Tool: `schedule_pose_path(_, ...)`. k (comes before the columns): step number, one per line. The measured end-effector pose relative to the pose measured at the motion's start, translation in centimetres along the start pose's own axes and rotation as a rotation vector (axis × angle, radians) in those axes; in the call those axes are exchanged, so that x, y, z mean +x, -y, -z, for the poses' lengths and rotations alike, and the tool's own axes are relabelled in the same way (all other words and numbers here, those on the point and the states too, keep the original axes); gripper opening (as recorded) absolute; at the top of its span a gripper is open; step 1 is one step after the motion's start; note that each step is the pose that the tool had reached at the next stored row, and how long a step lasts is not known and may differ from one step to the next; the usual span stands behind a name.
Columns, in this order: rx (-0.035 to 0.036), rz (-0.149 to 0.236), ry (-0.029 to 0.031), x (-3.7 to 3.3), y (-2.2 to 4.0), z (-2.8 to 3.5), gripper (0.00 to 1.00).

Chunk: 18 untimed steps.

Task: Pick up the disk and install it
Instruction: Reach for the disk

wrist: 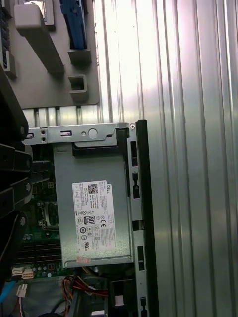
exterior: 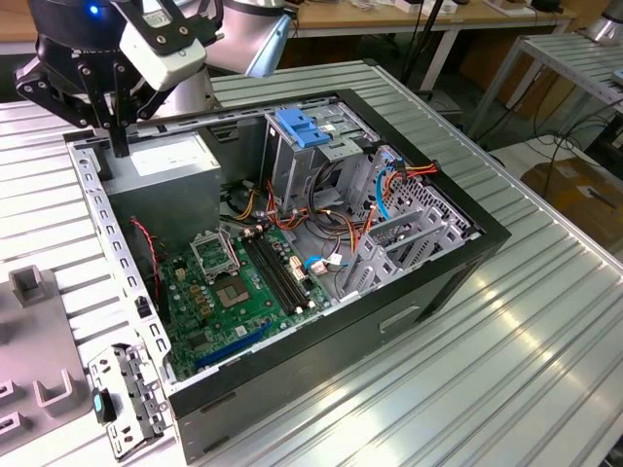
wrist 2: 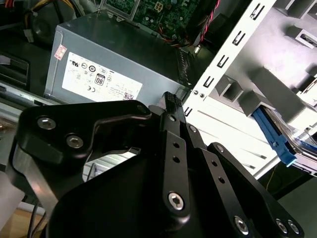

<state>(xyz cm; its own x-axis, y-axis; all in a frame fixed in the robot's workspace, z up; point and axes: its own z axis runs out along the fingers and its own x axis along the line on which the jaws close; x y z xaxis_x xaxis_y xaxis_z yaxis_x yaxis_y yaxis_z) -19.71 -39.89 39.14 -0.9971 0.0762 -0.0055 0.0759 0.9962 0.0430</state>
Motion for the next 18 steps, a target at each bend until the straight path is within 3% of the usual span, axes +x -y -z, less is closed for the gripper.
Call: schedule_pose_path(18,0.0006,0.000,-0.0066,1.34,0.11,-0.05,0.11)
